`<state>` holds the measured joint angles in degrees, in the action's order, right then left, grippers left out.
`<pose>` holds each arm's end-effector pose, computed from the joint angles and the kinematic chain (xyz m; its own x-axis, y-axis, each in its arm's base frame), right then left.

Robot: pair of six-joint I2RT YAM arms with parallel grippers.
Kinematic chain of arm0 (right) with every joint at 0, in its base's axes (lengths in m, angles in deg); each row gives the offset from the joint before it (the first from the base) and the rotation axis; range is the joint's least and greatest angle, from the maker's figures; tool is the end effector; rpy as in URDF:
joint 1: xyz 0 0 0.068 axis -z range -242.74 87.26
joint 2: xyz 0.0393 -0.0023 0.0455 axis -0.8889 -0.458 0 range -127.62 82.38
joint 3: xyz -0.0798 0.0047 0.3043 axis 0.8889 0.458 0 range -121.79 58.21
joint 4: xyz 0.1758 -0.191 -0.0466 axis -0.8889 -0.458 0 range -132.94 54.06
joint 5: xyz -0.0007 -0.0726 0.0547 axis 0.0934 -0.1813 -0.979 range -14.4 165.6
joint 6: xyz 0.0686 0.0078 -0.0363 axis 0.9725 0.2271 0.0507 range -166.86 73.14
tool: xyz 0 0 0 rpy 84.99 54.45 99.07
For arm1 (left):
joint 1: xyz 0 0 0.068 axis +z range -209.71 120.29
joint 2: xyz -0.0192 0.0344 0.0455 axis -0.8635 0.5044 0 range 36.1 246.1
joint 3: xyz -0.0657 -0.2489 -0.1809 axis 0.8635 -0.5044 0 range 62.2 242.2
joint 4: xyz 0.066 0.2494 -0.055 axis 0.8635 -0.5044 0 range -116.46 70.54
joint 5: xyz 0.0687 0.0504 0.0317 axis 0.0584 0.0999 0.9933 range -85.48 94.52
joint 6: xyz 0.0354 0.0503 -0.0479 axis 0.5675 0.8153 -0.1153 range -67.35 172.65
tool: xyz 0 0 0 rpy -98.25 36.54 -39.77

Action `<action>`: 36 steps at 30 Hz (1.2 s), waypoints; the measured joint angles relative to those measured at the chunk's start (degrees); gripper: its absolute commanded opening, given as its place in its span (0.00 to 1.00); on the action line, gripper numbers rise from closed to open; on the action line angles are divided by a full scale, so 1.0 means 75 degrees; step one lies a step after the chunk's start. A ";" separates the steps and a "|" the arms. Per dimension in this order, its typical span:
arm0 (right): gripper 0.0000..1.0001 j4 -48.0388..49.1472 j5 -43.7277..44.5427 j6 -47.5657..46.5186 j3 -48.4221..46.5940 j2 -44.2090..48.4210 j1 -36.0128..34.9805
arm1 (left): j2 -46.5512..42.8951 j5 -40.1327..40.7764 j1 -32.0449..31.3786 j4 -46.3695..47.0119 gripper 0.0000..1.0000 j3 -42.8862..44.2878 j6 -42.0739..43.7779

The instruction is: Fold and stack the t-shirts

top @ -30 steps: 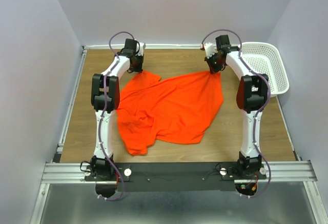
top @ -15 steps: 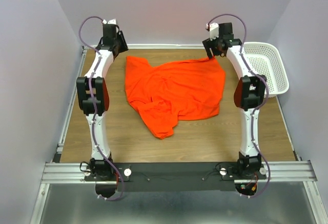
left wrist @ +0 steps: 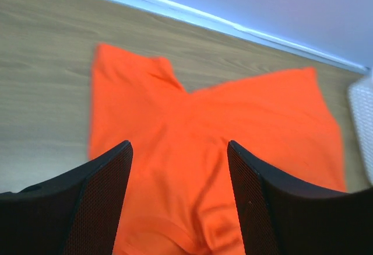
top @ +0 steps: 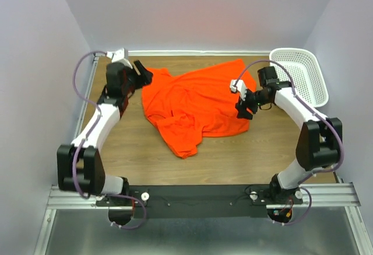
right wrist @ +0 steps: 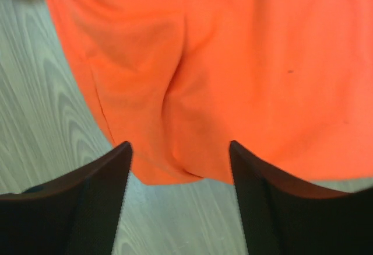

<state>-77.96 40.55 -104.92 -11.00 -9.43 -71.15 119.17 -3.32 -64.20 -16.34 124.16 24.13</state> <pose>0.3270 0.0871 0.2644 -0.1645 -0.7267 -0.6670 -0.9507 0.2971 -0.0892 0.3668 -0.0378 0.3419 -0.3693 -0.4455 -0.8156 0.0347 0.8704 -0.4911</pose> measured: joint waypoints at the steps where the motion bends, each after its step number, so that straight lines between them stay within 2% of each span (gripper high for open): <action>1: 0.68 -0.0006 -0.0017 -0.0134 0.0093 -0.0102 0.0000 | -0.0382 -0.0073 -0.0172 0.0073 0.76 -0.0452 -0.0181; 6: 0.67 -0.0052 -0.0055 -0.0420 0.0536 -0.0606 0.0000 | -0.2605 -0.0105 -0.1676 0.0032 0.78 -0.2891 -0.1233; 12: 0.67 -0.0032 -0.0326 -0.0251 0.0825 -0.0408 0.0000 | -0.5182 0.0000 -0.3174 -0.0466 0.78 -0.5010 -0.2868; 14: 0.67 -0.0006 -0.0396 -0.0143 0.0912 -0.0341 0.0000 | -0.5700 0.0073 -0.3640 -0.0662 0.78 -0.5525 -0.3485; 18: 0.66 0.0058 -0.0402 0.0090 0.1032 -0.0338 0.0000 | -0.5887 0.0347 -0.4677 -0.1169 0.74 -0.6164 -0.4406; 26: 0.66 0.0207 -0.0393 0.0341 0.1291 -0.0294 0.0000 | -0.4004 0.1338 -0.5834 -0.1317 0.72 -0.5794 -0.5310; 29: 0.66 0.0224 -0.0393 0.0350 0.1399 -0.0251 0.0000 | -0.3316 0.1652 -0.5980 -0.1201 0.65 -0.5598 -0.5435; 30: 0.66 0.0224 -0.0391 0.0353 0.1443 -0.0198 0.0000 | -0.3136 0.1746 -0.5998 -0.1145 0.57 -0.5560 -0.5488; 32: 0.66 0.0224 -0.0391 0.0353 0.1472 -0.0140 0.0000 | -0.2801 0.1918 -0.6012 -0.1046 0.51 -0.5517 -0.5555; 33: 0.66 0.0227 -0.0391 0.0350 0.1480 -0.0117 0.0000 | -0.2667 0.1993 -0.6018 -0.0991 0.44 -0.5496 -0.5566; 34: 0.66 0.0227 -0.0391 0.0350 0.1486 -0.0099 0.0000 | -0.2477 0.2046 -0.6030 -0.0924 0.22 -0.5444 -0.5569; 36: 0.66 0.0233 -0.0379 0.0347 0.1495 -0.0082 0.0000 | -0.2212 0.2116 -0.6041 -0.0845 0.00 -0.5333 -0.5523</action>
<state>-76.22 37.71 -102.32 0.21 -10.04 -71.15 102.58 12.55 -109.51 -22.68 84.16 -17.28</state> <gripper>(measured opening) 0.664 0.269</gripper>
